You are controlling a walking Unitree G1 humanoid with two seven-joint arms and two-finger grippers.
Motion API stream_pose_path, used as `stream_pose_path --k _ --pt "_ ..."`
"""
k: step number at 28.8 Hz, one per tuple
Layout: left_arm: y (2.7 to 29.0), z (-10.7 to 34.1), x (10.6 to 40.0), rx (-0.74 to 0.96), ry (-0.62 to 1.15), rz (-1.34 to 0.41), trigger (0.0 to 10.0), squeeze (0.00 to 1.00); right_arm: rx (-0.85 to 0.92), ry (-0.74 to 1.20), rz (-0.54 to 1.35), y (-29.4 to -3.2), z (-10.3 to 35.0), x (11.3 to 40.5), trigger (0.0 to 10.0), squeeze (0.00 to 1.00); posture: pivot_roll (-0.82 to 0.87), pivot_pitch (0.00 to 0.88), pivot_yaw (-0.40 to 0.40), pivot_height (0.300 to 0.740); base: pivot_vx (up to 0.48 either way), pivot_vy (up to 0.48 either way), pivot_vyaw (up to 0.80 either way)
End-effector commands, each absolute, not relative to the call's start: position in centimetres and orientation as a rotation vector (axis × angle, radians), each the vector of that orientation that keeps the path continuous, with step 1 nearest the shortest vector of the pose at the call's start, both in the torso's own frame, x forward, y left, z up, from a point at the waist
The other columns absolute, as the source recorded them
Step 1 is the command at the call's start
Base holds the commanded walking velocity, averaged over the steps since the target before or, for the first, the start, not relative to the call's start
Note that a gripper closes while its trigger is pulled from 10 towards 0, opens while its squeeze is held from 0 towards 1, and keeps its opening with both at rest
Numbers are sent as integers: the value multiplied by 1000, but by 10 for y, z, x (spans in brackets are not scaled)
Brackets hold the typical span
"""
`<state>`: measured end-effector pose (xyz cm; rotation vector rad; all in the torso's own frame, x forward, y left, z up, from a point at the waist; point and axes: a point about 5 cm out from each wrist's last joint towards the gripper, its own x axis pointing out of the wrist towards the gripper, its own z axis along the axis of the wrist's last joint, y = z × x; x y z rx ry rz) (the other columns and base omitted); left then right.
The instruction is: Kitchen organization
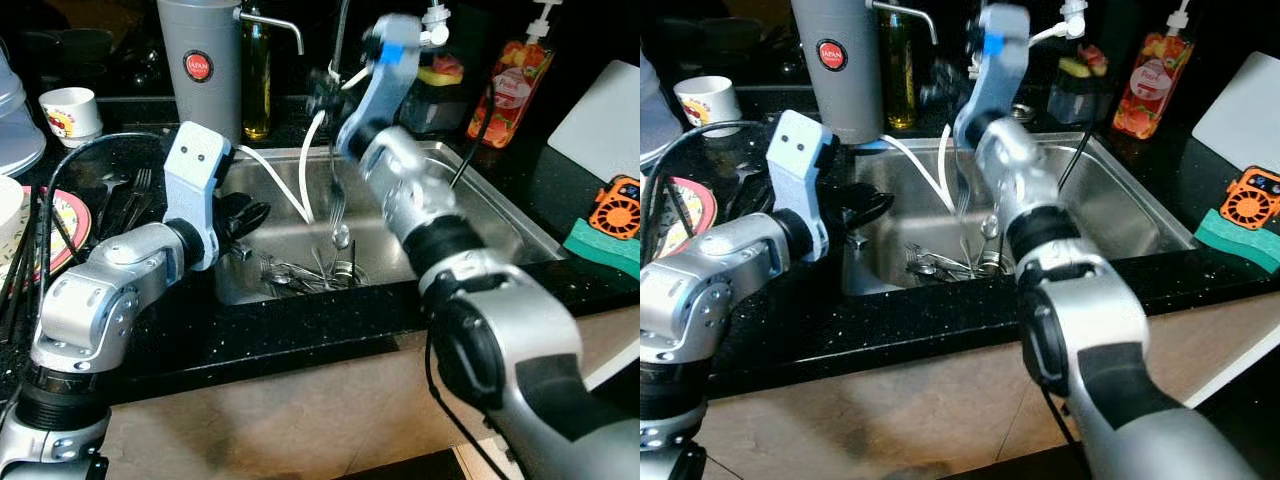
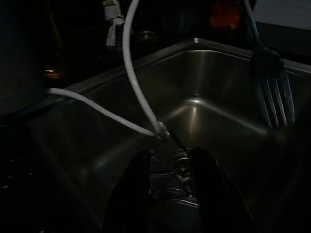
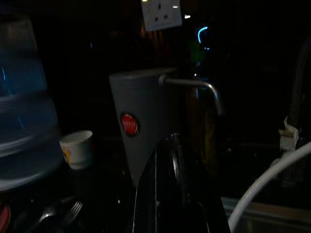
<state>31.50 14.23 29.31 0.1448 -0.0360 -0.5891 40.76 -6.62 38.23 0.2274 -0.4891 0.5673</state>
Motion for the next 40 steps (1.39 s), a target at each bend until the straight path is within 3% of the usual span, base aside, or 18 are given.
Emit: stream_pose_path --k 1,5,11,18,20,22,23,25,26,40 --pt "139 296 316 133 -65 -592 10000 0 259 -491 546 -72 385 409 0 0 -9 116 -53 740 0 0 0" --pt "137 297 316 113 -74 -596 10000 0 272 -532 472 -81 382 410 0 0 -9 113 -54 740 0 0 0" --pt "131 294 311 106 -58 -646 10000 0 307 -467 338 -83 325 416 0 0 4 109 -51 740 0 0 0" --pt "130 288 309 96 -20 -672 10000 0 261 -344 406 -51 275 410 0 0 10 115 -49 740 0 0 0" --pt "129 281 306 110 26 -704 10000 0 244 -320 414 -45 267 409 4039 0 10 120 -50 740 0 0 0" --pt "127 277 303 114 54 -729 10000 0 231 -315 418 -41 265 407 5529 0 11 123 -52 740 0 0 0" --pt "127 277 302 116 55 -738 10000 0 227 -314 421 -39 265 407 8784 0 11 126 -54 740 0 0 0" --pt "126 277 301 116 55 -738 10000 0 227 -314 421 -38 265 407 8784 0 11 126 -55 740 0 0 0" --pt "126 274 299 125 85 -756 10000 0 200 -295 458 -31 262 405 10000 0 9 128 -56 740 0 0 0" --pt "131 263 297 215 197 -721 10000 0 22 -189 599 -9 235 397 10000 0 5 129 -66 740 0 0 0"
